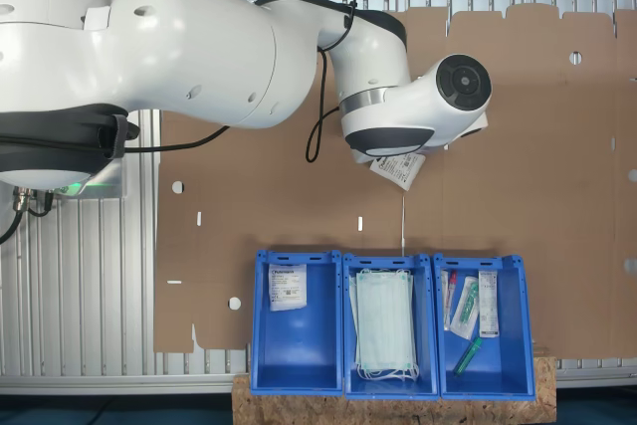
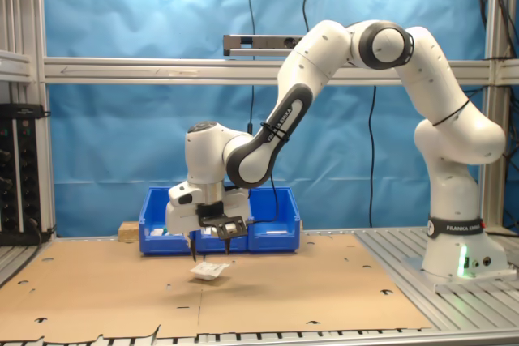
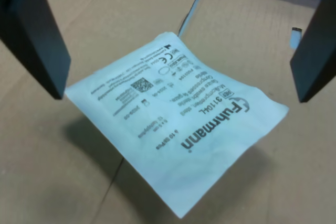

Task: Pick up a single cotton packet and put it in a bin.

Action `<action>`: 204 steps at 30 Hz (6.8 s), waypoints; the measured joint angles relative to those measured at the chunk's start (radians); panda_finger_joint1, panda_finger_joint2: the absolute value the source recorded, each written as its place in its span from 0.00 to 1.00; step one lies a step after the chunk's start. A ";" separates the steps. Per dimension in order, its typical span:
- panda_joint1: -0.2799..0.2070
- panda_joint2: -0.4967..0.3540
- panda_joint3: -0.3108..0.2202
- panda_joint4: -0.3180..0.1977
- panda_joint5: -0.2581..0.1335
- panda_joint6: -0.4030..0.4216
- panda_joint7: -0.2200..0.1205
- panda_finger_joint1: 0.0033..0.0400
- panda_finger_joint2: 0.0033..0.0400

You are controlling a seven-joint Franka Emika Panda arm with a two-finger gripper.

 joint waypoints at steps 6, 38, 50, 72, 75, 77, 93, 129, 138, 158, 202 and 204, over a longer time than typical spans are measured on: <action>0.000 0.014 -0.016 -0.002 0.000 0.029 0.000 1.00 1.00; -0.002 0.082 -0.029 -0.005 0.000 0.104 0.000 1.00 1.00; -0.002 0.092 -0.029 -0.005 0.000 0.128 0.000 1.00 1.00; -0.007 0.121 -0.029 0.006 0.000 0.145 0.000 1.00 1.00; -0.007 0.123 -0.029 0.006 0.000 0.145 0.000 1.00 1.00; -0.007 0.124 -0.029 0.007 0.000 0.146 0.000 1.00 1.00; -0.007 0.124 -0.029 0.007 0.000 0.146 0.000 1.00 1.00; -0.007 0.124 -0.029 0.007 0.000 0.146 0.000 1.00 1.00; -0.007 0.124 -0.029 0.007 0.000 0.146 0.000 1.00 1.00; -0.007 0.124 -0.029 0.007 0.000 0.146 0.000 1.00 1.00; -0.007 0.124 -0.029 0.007 0.000 0.146 0.000 1.00 1.00; -0.007 0.124 -0.029 0.007 0.000 0.146 0.000 1.00 1.00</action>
